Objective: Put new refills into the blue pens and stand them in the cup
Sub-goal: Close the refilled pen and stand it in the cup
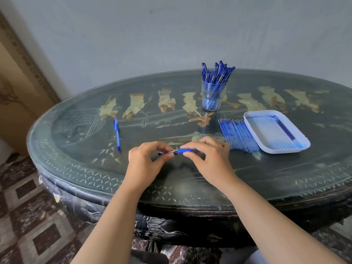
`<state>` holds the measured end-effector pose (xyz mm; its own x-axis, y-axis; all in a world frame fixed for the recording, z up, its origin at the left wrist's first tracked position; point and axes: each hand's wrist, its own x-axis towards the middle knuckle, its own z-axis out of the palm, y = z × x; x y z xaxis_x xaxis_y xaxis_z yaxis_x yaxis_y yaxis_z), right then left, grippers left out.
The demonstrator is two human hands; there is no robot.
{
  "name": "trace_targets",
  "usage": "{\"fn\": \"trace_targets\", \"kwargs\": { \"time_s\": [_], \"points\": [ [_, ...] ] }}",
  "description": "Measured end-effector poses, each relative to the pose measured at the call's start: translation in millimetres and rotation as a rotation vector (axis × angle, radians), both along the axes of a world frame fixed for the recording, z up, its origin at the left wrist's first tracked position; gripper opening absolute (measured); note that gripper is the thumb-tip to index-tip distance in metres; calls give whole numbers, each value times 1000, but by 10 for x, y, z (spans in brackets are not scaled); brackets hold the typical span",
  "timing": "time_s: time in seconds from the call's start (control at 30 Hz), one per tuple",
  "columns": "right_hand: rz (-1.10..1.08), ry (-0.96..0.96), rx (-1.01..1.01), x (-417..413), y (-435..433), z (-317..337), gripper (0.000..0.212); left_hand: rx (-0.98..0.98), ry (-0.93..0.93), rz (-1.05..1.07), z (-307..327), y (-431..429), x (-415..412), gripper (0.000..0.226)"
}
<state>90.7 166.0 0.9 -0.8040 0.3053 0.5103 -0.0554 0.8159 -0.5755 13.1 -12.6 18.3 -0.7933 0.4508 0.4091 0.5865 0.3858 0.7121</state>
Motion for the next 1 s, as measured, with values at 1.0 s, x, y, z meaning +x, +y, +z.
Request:
{"fn": "trace_targets", "kwargs": {
  "time_s": [1.0],
  "points": [
    [-2,39,-9,1,-5,-28,18,2,-21,-57,2,7,6,21]
  ]
}}
